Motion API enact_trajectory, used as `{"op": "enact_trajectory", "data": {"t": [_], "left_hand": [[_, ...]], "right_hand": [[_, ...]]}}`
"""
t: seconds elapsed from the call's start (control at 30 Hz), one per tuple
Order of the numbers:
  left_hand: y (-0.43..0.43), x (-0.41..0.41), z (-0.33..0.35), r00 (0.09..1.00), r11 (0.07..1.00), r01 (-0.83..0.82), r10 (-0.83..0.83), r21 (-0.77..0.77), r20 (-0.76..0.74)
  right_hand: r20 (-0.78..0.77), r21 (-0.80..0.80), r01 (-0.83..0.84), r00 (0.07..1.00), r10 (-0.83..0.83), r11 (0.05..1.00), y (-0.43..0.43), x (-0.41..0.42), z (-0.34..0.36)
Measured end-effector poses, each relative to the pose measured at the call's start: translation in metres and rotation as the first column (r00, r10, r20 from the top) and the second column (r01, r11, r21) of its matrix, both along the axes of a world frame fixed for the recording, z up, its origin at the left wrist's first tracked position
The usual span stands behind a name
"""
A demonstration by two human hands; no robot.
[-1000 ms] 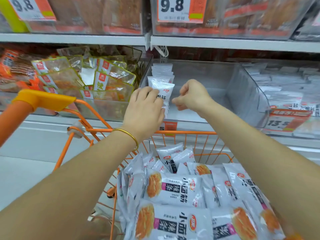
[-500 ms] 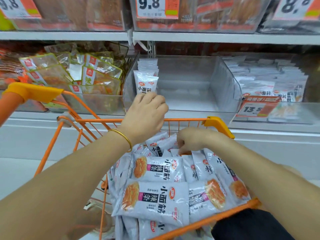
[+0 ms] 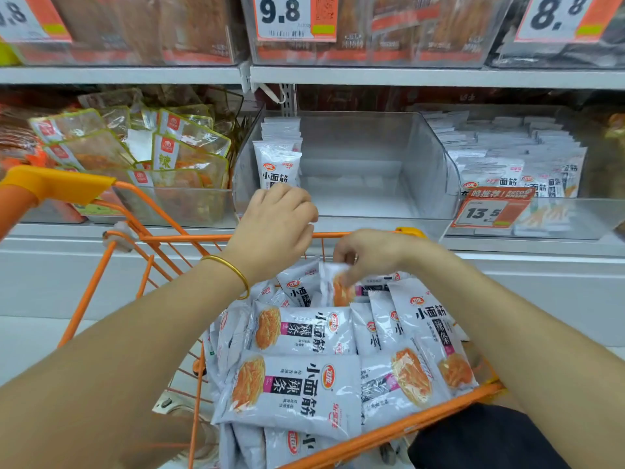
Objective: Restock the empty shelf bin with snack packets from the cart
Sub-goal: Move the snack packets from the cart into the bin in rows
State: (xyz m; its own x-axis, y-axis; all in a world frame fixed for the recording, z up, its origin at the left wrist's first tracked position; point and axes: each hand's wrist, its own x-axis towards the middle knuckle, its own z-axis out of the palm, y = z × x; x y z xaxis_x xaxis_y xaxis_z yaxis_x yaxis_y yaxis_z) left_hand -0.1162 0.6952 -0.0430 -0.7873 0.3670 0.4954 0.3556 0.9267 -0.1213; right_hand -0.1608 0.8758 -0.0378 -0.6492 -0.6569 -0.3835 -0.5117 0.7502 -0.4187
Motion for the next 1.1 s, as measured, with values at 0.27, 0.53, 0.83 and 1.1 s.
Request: {"op": "enact_trajectory", "data": {"t": [0.27, 0.53, 0.83, 1.1], "left_hand": [[-0.001, -0.005, 0.016, 0.979, 0.803, -0.123, 0.002, 0.584, 0.203], [0.003, -0.009, 0.030, 0.867, 0.514, -0.344, -0.147, 0.785, 0.477], [-0.024, -0.036, 0.059, 0.916, 0.734, -0.286, 0.021, 0.616, 0.400], [-0.042, -0.049, 0.033, 0.927, 0.858, -0.373, 0.360, 0.354, 0.106]], "right_hand": [[0.571, -0.637, 0.654, 0.756, -0.319, 0.408, 0.003, -0.006, 0.018], [0.890, -0.456, 0.882, 0.455, -0.038, -0.117, -0.017, -0.017, 0.022], [-0.443, -0.488, 0.204, 0.780, -0.442, 0.849, -0.037, -0.048, 0.033], [0.119, -0.538, 0.492, 0.848, -0.517, 0.684, -0.082, -0.079, 0.014]]}}
